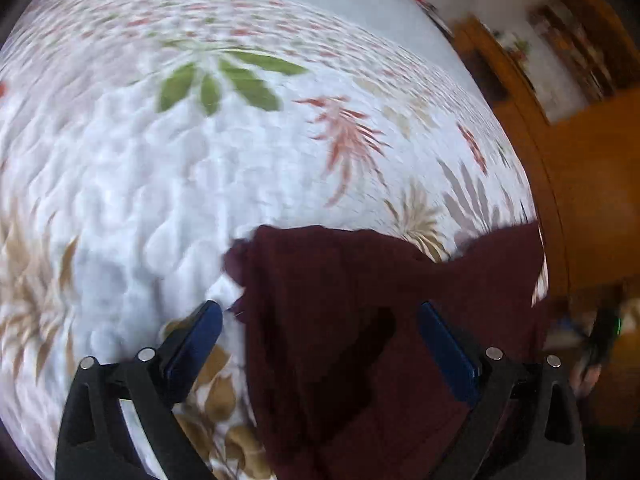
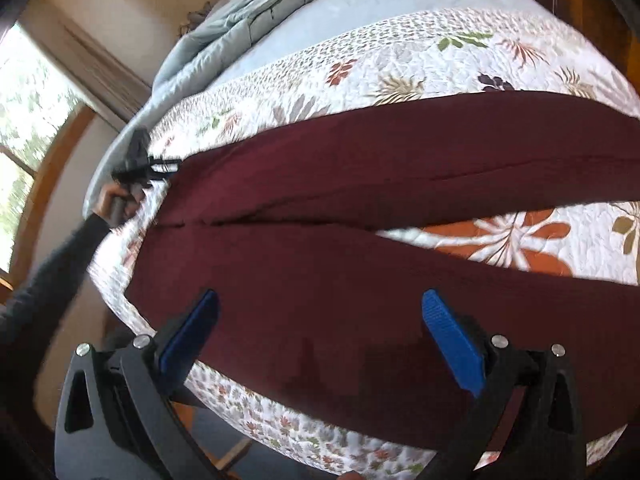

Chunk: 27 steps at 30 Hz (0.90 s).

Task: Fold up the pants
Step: 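Move the left tool to the trouser waistband and close its fingers on it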

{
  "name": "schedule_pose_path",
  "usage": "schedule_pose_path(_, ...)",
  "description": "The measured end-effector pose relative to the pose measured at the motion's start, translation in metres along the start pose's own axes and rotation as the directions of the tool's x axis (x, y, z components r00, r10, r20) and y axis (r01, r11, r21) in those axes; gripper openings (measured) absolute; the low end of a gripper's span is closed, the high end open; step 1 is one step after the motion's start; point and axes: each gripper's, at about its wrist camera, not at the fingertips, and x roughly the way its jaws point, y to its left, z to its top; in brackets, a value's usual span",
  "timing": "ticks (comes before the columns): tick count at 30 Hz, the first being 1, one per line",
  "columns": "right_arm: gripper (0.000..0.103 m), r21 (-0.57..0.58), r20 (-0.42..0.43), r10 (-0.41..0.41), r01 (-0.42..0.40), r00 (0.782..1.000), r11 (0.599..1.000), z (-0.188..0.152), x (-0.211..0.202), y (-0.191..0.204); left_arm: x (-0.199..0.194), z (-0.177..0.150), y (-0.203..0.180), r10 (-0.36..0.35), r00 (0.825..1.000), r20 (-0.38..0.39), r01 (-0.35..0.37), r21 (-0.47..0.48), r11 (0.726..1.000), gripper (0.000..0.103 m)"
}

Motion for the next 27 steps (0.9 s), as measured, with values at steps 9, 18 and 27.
schedule_pose_path(9, 0.101, 0.142, 0.015, 0.112, -0.113, 0.994, 0.983, 0.059, -0.057, -0.124, 0.022, 0.001, -0.028, -0.03, 0.99, -0.139, 0.047, 0.117, 0.992, 0.097)
schedule_pose_path(18, 0.101, 0.32, -0.02, -0.033, 0.038, 0.999, 0.947, 0.124, -0.113, -0.324, 0.022, 0.0, -0.022, -0.036, 0.996, -0.082, 0.04, 0.058, 0.997, 0.096)
schedule_pose_path(27, 0.101, 0.31, -0.117, -0.042, 0.077, 0.992, 0.948, 0.17, -0.05, -0.409, 0.029, 0.011, -0.02, 0.012, 0.993, -0.118, -0.015, -0.025, 1.0, 0.098)
